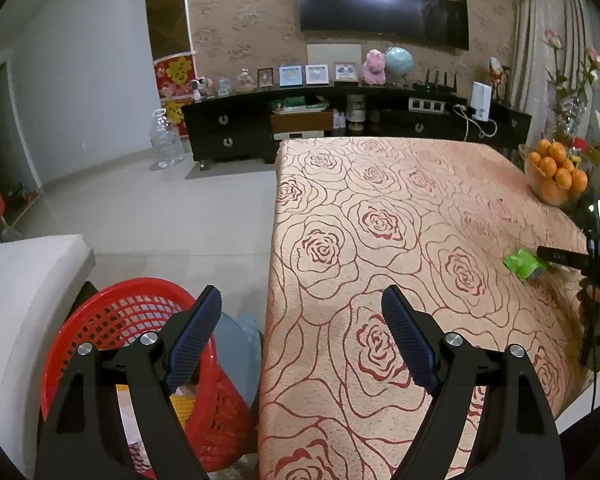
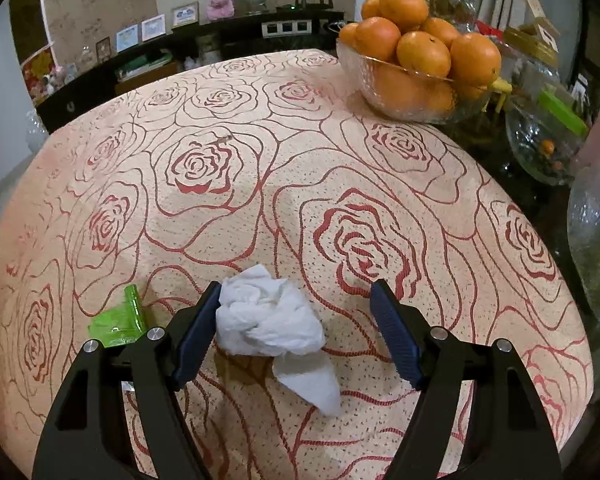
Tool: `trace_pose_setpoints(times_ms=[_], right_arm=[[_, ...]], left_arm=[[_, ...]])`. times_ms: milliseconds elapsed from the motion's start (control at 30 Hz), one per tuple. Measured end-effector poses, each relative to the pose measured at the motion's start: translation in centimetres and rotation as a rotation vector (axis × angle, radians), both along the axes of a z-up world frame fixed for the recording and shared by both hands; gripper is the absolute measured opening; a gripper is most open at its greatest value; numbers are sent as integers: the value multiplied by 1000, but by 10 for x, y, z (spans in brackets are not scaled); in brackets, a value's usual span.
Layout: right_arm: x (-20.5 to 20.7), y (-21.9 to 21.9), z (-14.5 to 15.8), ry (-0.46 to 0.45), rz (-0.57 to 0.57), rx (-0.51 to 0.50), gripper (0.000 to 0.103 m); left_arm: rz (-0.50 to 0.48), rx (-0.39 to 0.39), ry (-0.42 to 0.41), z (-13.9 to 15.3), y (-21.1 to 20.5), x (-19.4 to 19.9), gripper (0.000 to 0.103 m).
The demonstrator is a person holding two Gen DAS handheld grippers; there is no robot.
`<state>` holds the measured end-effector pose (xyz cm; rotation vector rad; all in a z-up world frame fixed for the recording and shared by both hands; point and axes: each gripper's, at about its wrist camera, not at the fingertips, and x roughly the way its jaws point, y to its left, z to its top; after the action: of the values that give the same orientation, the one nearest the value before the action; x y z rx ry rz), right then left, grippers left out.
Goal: Collect trash
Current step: 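Grasp the white tissue with the right tool, then grasp the green wrapper with the left tool while the right tool holds the tissue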
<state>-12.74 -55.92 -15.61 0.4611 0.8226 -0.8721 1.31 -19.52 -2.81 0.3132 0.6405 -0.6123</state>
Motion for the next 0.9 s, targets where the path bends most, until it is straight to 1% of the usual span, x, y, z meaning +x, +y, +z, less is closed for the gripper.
trace_pose_setpoints(times_ms=[133,200,267,367,533,667,767,800,900], right_arm=[[1,3,2,-8,20,-8,49],[1,4,3,-8,25,-8,43],[0,5,4,-15,28,1,41],[-6,6,6,-46,25,40,40],[-23,12,20,-79,18,81,40],[-38,21,38,-107,25,64,40],[-48,27,50,-124,32,42,40],[-52,28,52,-132,31,42,40],[-60,28,59,-159,23,45,40]], left_arm=[[-19,24,-6,-6,-9,-5,79],[-31,39,-8,-11,-14,-7,79],[-51,54,-1,-17,-21,-10,79],[-78,61,11,-24,-31,-14,79],[-159,43,55,-31,-57,-24,79],[-240,47,48,-36,-90,-37,79],[-297,41,80,-45,-119,-44,79],[-322,31,103,-50,-133,-45,79],[-376,33,128,-61,-164,-50,79]])
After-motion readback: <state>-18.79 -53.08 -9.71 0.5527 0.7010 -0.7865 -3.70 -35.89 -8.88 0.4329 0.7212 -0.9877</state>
